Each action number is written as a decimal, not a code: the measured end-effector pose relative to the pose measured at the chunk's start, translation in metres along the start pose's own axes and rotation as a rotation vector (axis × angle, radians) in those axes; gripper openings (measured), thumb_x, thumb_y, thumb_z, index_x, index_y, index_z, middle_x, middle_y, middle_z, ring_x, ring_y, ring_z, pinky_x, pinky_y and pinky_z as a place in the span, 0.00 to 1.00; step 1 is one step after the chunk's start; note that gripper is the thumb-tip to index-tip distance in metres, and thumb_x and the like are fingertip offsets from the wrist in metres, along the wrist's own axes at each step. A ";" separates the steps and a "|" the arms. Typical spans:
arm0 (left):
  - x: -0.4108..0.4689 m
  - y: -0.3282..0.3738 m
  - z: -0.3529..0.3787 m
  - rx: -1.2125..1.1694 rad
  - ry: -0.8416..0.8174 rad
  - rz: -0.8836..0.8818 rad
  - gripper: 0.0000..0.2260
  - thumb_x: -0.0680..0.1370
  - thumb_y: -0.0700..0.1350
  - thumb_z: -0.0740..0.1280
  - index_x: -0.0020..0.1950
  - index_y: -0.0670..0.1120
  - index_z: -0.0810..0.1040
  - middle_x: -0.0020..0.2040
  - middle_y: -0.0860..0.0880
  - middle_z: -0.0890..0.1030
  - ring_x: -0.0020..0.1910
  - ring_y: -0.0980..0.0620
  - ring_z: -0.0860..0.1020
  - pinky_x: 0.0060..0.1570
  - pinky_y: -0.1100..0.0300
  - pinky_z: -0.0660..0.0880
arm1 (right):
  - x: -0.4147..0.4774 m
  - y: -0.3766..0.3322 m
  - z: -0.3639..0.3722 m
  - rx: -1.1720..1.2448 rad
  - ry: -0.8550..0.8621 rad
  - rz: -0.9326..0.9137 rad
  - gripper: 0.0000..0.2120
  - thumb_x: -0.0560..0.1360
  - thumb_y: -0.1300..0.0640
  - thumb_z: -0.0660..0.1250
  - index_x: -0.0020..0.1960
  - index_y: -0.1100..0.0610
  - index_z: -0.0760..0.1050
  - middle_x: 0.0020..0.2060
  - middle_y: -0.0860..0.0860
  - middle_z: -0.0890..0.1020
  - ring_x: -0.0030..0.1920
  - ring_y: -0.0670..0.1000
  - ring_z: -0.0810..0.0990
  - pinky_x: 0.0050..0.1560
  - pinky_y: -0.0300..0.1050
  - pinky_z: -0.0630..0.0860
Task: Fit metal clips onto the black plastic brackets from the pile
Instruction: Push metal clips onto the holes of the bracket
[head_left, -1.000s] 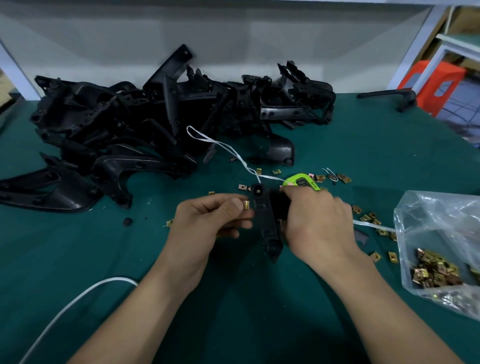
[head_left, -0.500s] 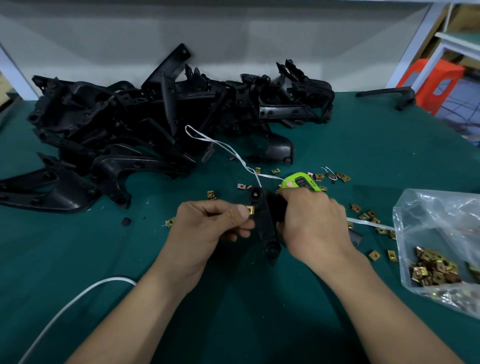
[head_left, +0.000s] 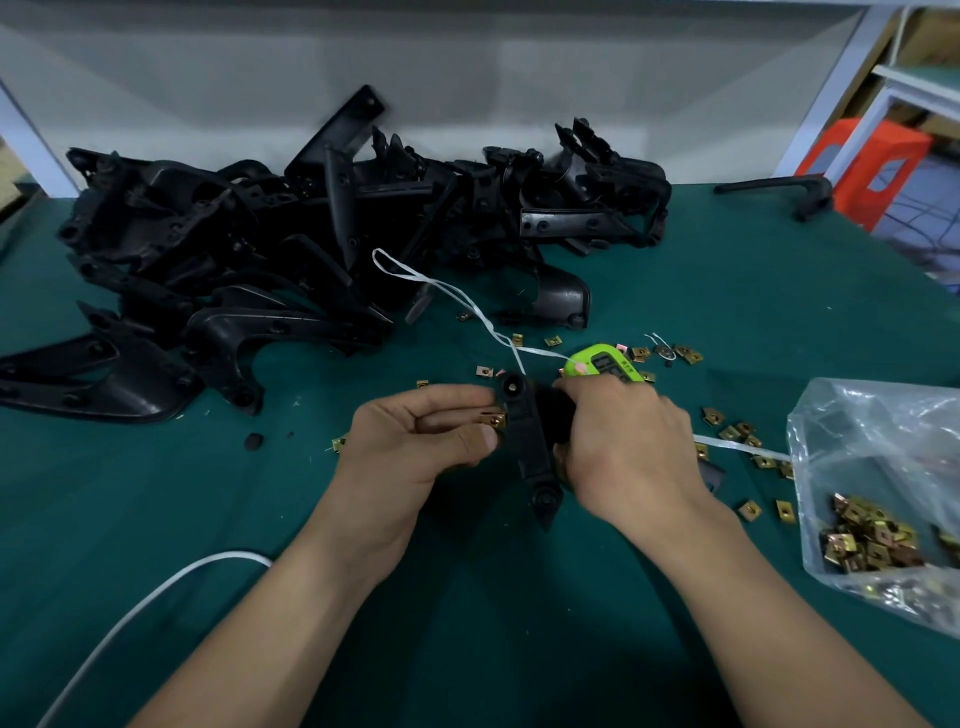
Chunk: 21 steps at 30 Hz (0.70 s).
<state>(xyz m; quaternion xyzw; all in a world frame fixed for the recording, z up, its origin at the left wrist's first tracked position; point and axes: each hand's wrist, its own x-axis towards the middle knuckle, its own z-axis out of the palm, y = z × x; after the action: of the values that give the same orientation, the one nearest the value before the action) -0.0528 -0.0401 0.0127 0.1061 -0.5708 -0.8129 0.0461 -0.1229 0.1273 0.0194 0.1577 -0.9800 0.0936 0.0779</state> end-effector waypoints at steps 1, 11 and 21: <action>0.000 0.000 0.000 0.005 0.000 0.003 0.13 0.62 0.38 0.76 0.46 0.44 0.88 0.44 0.42 0.87 0.41 0.53 0.84 0.38 0.67 0.77 | 0.000 0.000 0.000 -0.004 -0.001 -0.002 0.10 0.69 0.58 0.69 0.47 0.46 0.76 0.29 0.45 0.67 0.34 0.57 0.68 0.37 0.46 0.63; -0.002 0.000 0.002 0.091 0.008 -0.026 0.12 0.62 0.44 0.77 0.45 0.45 0.88 0.40 0.42 0.87 0.36 0.53 0.84 0.34 0.66 0.77 | -0.001 0.002 -0.001 -0.023 0.004 0.000 0.11 0.68 0.61 0.68 0.42 0.46 0.71 0.28 0.45 0.66 0.34 0.58 0.69 0.36 0.47 0.63; -0.002 0.001 0.002 0.120 0.041 0.000 0.11 0.64 0.41 0.77 0.46 0.41 0.87 0.38 0.42 0.86 0.34 0.52 0.83 0.34 0.65 0.78 | 0.000 0.001 -0.002 -0.036 -0.003 -0.003 0.11 0.68 0.61 0.67 0.44 0.46 0.74 0.27 0.45 0.65 0.33 0.57 0.68 0.36 0.47 0.63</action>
<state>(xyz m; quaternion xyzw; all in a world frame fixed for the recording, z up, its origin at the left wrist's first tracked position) -0.0509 -0.0382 0.0146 0.1253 -0.6176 -0.7747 0.0515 -0.1225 0.1285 0.0217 0.1580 -0.9814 0.0756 0.0792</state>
